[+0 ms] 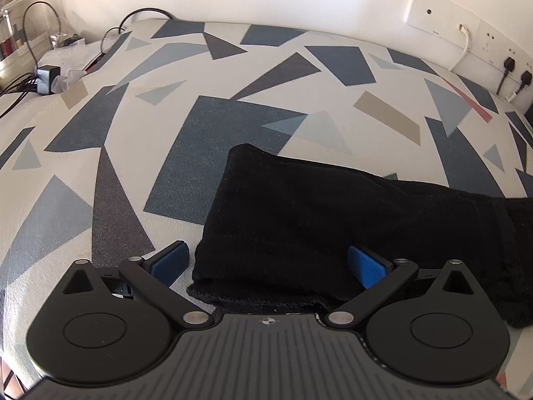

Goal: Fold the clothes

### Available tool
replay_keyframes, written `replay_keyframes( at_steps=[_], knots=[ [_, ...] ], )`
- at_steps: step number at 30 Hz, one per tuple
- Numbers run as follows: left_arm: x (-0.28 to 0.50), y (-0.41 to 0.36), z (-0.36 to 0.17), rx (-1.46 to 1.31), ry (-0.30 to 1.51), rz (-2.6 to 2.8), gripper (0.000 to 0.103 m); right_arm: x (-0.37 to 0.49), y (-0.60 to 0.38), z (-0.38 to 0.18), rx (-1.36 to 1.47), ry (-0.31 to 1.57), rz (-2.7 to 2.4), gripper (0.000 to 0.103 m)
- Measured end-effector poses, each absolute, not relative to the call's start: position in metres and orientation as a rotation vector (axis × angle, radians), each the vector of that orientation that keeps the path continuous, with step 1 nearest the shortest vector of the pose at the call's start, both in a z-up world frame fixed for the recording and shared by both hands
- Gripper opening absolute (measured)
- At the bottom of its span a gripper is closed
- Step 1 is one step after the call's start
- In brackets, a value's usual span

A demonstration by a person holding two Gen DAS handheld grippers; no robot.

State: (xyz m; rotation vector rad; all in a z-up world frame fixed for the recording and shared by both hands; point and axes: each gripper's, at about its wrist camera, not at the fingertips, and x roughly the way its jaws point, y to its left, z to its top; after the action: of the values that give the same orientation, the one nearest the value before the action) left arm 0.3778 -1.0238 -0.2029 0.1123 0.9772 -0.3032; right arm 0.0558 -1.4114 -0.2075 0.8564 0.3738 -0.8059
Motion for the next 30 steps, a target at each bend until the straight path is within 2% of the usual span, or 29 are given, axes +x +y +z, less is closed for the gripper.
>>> replay_keyframes(
  at_steps=[6,12,17,24,30],
  knots=[
    [0.368,-1.022,-0.204,0.114,0.962,-0.32,0.103,0.049,-1.414,-0.179,0.791,0.246,-0.9,0.013],
    [0.367,-1.024,-0.203,0.11,0.966,-0.323,0.103,0.05,-1.418,-0.183,0.801,0.325,-0.932,0.013],
    [0.377,-1.0,-0.192,-0.008,1.004,-0.363,0.103,0.05,-1.391,-0.164,0.781,0.249,-0.837,0.013],
    [0.38,-0.947,-0.159,-0.018,0.872,-0.237,0.103,0.098,-1.334,-0.123,0.665,0.223,-0.516,0.013],
    [0.371,-0.903,-0.136,-0.027,0.745,-0.178,0.103,0.171,-1.266,-0.116,0.604,0.28,-0.213,0.013]
  ],
)
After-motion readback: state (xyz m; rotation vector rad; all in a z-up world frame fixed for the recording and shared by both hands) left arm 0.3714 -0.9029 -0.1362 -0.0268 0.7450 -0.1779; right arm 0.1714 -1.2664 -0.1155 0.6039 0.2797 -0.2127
